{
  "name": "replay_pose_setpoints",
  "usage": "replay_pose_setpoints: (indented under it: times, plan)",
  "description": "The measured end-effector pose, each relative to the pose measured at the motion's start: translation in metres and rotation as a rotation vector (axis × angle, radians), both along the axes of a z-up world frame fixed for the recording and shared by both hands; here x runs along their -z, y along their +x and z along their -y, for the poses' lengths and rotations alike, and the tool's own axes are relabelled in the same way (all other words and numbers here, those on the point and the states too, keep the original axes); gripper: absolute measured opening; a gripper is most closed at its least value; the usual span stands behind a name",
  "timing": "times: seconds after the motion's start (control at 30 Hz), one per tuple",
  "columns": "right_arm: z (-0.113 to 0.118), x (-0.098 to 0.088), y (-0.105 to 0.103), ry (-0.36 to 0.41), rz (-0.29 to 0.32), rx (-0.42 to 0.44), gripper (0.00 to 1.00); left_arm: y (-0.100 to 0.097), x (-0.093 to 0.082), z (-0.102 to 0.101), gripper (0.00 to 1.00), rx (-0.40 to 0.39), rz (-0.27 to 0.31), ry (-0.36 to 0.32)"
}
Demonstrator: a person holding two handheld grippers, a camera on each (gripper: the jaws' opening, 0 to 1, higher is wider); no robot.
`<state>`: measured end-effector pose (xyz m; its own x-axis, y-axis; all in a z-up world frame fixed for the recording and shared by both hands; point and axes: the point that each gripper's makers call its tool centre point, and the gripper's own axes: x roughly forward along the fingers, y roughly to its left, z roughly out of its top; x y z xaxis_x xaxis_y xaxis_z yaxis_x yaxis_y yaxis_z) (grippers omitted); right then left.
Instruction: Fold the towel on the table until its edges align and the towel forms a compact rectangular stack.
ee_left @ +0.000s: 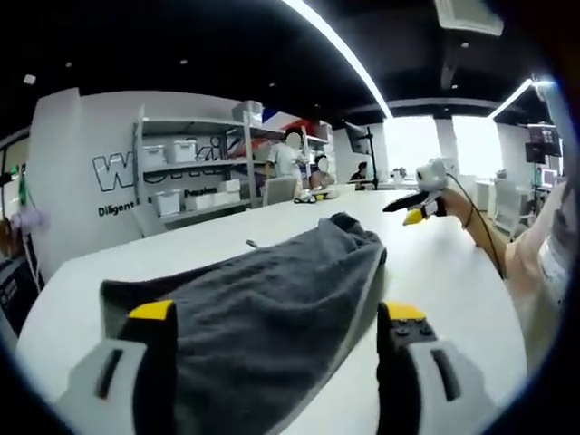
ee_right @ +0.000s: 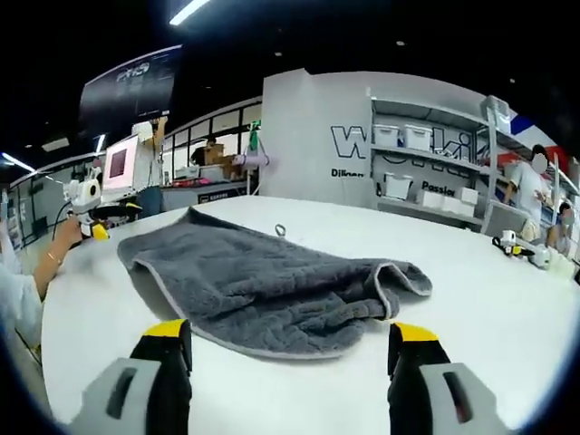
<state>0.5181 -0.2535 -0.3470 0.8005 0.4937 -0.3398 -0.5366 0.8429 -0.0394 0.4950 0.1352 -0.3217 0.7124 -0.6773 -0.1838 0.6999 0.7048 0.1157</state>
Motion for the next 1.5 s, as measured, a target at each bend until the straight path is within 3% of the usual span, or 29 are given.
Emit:
replay_pose_setpoints:
  times: [0.13,0.33,0.5,0.6,0.7,0.83,0.97,1.17,1.5]
  plan:
    - [0.029,0.004,0.007,-0.06,0.006,0.123,0.88,-0.001,-0.001,0.0,0.97,0.002,0.001,0.007]
    - [0.046,0.0,0.014,-0.018,0.036,0.201,0.74,-0.004,-0.01,-0.004,0.97,-0.002,0.015,-0.018]
    - [0.059,0.0,0.03,-0.051,0.063,0.282,0.65,-0.006,-0.015,-0.005,0.97,-0.008,0.028,-0.038]
    - [0.056,0.001,0.038,-0.06,0.076,0.282,0.55,-0.007,-0.016,-0.005,0.97,-0.007,0.031,-0.04]
    - [0.054,0.009,0.052,-0.14,0.085,0.282,0.49,-0.007,-0.017,-0.006,0.97,-0.007,0.034,-0.039]
    - [0.036,0.029,0.06,-0.186,0.042,0.232,0.44,-0.008,-0.02,-0.007,0.97,-0.008,0.042,-0.047]
    - [0.035,0.038,0.07,-0.24,0.046,0.233,0.34,-0.008,-0.022,-0.008,0.96,-0.01,0.049,-0.048]
    - [0.035,0.05,0.072,-0.243,0.019,0.229,0.32,-0.008,-0.023,-0.009,0.96,-0.01,0.053,-0.048]
    - [0.028,0.06,0.07,-0.208,-0.024,0.187,0.12,-0.007,-0.021,-0.01,0.96,-0.014,0.052,-0.034]
